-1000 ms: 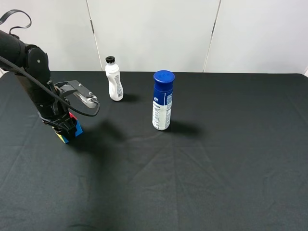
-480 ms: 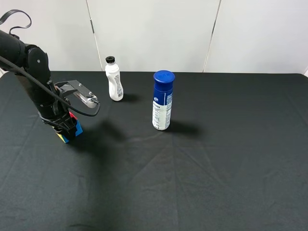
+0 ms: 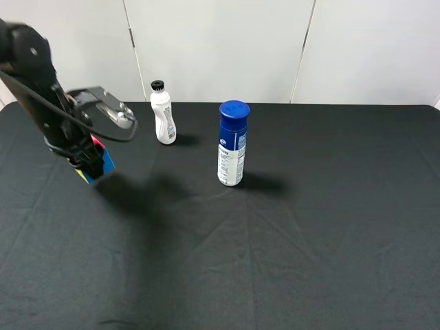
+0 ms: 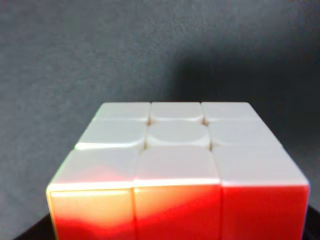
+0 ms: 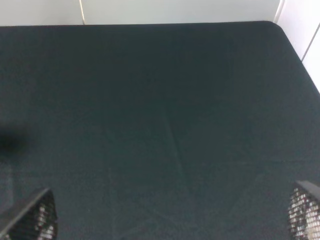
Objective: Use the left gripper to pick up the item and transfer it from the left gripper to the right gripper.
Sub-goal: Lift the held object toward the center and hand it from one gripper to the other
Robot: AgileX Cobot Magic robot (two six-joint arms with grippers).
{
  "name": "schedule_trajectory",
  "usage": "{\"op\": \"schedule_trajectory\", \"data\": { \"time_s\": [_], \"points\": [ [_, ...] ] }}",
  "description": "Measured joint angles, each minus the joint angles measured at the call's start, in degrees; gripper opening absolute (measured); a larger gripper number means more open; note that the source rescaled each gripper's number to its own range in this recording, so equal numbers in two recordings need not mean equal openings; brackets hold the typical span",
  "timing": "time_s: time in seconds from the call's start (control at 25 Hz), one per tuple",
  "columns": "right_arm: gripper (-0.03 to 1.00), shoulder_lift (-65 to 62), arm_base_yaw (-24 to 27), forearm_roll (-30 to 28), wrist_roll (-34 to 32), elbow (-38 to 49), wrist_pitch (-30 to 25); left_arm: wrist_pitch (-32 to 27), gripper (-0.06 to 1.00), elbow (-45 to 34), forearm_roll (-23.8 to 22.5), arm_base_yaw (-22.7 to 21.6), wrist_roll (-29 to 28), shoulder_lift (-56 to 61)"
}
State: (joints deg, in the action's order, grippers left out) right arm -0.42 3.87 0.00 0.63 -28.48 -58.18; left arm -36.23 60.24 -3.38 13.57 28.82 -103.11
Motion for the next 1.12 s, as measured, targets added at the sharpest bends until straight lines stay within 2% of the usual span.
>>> {"op": "schedule_trajectory", "data": {
  "time_s": [0.12,0.56,0.76,0.92,1.12],
  "points": [
    [1.00,0.00,0.00,0.00,0.00,0.00,0.00,-1.79,0.00,0.00,1.71,0.00,-0.04,3.45],
    [1.00,0.00,0.00,0.00,0.00,0.00,0.00,-2.51,0.00,0.00,18.03,0.00,-0.04,12.29],
    [1.00,0.00,0.00,0.00,0.00,0.00,0.06,-2.91,0.00,0.00,22.37,0.80,0.01,13.37],
    [1.00,0.00,0.00,0.00,0.00,0.00,0.06,-3.04,0.00,0.00,23.50,4.61,0.01,13.37],
    [1.00,0.00,0.00,0.00,0.00,0.00,0.06,-3.21,0.00,0.00,25.56,11.39,0.01,13.37]
  ]
}}
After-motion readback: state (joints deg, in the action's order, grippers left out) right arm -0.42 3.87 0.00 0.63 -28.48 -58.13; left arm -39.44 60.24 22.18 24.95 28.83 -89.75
